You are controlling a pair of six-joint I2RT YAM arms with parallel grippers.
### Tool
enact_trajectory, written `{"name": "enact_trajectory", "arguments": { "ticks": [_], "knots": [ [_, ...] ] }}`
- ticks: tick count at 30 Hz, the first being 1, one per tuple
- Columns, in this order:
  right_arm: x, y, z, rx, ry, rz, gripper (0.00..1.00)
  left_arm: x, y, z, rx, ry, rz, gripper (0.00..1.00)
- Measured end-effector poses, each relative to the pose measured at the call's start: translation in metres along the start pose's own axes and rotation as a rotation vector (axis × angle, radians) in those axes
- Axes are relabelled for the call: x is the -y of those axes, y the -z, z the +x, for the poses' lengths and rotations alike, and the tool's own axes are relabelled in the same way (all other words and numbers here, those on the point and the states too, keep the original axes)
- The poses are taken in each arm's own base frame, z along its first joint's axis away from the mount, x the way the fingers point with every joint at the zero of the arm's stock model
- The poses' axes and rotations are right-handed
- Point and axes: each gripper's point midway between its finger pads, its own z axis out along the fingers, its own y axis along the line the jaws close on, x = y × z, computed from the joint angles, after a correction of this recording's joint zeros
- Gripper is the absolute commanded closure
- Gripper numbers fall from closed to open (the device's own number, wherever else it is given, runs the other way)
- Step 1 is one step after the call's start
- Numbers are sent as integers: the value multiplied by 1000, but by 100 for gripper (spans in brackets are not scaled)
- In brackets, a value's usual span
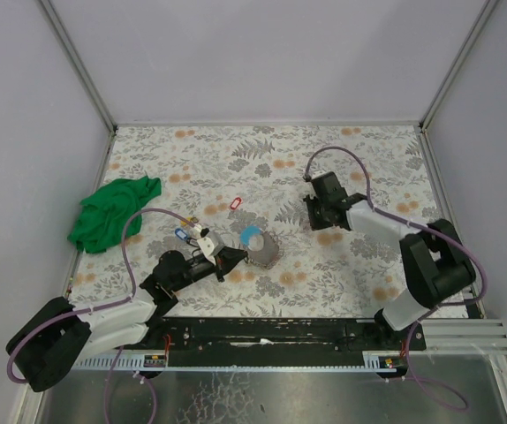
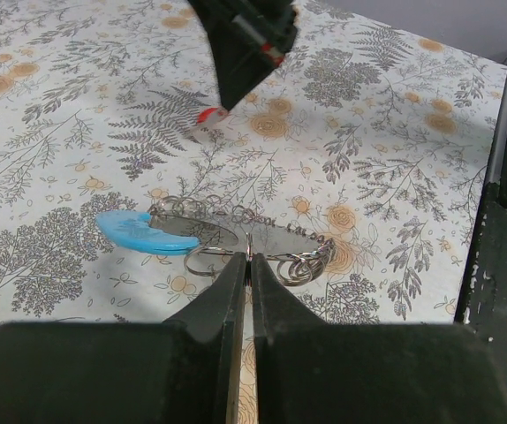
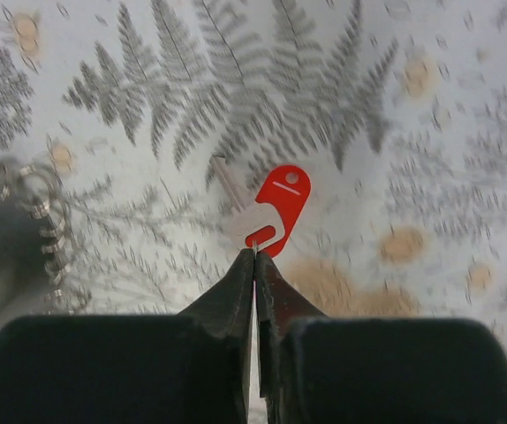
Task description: Put the keys on the keyring
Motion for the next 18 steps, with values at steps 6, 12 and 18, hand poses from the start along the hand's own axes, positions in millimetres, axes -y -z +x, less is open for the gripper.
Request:
{"name": "enact_trajectory", "arguments": {
  "ticks": [6,12,18],
  "knots": [
    [7,25,39,-13,-99,34,87,-2,1,2,-7,3,-11,100],
    [-7,20,74,-87,-132,17,73,-2,1,2,-8,3,-16,100],
    [-22,12,68,-70,-144,-16,64,-3,2,3,-15,5,-19,100]
  ]
}}
